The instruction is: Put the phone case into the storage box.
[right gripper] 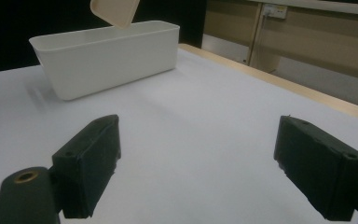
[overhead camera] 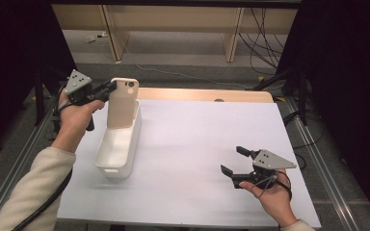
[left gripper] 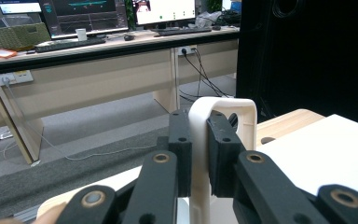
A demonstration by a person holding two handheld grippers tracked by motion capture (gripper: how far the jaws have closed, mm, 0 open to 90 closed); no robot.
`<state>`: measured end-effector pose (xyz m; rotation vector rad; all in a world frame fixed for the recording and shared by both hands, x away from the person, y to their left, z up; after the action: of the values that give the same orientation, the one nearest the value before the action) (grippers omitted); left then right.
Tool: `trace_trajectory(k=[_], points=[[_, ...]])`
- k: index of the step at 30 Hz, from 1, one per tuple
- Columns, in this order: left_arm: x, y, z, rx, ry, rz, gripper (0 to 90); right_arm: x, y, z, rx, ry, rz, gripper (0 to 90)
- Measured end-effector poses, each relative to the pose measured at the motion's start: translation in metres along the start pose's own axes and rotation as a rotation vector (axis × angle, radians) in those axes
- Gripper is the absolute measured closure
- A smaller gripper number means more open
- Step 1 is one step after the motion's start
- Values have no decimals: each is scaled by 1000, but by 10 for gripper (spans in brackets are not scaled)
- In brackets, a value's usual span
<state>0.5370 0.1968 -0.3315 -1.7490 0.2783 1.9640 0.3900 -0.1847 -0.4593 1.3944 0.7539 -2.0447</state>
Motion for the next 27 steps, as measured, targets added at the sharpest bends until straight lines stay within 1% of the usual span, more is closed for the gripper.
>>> trace_trajectory(k=[6, 7, 8, 9, 10, 11, 12, 13, 14, 15, 16, 18, 20, 21, 23, 25, 27], points=[[1, -2, -2, -2, -3, 1, 818, 0, 1, 0, 2, 4, 7, 158], [1, -2, -2, -2, -3, 1, 818, -1, 2, -1, 5, 14, 21, 158], [1, -3, -2, -2, -3, 2, 818, -2, 1, -2, -5, 26, 21, 158], [1, -3, -2, -3, -3, 3, 818, -1, -1, -2, -15, 12, -4, 158], [1, -3, -2, -4, -1, 3, 818, -1, -1, -2, -13, 9, -3, 158], [1, -4, -3, -5, 0, 3, 818, -2, 2, -1, 3, 15, 23, 158], [1, -4, -3, -5, 1, 3, 818, 0, 0, -1, -1, 2, 5, 158], [1, -5, -3, -5, -1, 3, 818, 0, 0, -1, -1, 2, 5, 158], [2, -5, -3, -6, -3, 2, 818, -2, 2, -1, 3, 15, 20, 158], [2, -5, -3, -6, -5, 0, 818, -2, 2, -1, 2, 15, 21, 158], [2, -5, -3, -8, -5, 0, 818, -2, 1, -2, -9, 23, 21, 158], [3, -6, -4, -9, -5, 1, 818, 0, 2, -1, 3, 5, 24, 158], [4, -6, -4, -11, -7, 1, 818, 0, 2, -1, 2, 5, 21, 158], [4, -7, -4, -13, -6, 1, 818, 1, 2, 0, 8, -13, 25, 158], [5, -7, -5, -13, -9, 1, 818, 0, 2, 1, 10, -9, 26, 158], [6, -7, -6, -13, -10, 2, 818, -2, 1, -2, -9, 26, 17, 158], [6, -8, -6, -14, -11, 2, 819, -2, 2, -2, -5, 23, 21, 158]])
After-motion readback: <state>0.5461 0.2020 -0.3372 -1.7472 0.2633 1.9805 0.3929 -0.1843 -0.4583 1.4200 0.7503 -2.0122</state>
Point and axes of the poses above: each handheld gripper's, and its own axes: z roughly backward along the jaws, x roughly out of its underside, y roughly to its right, the point moved 9 cm from there along -z, roughly forward along the jaws, and after that the axes turned 9 degrees about -z, right-handed, at the moved point
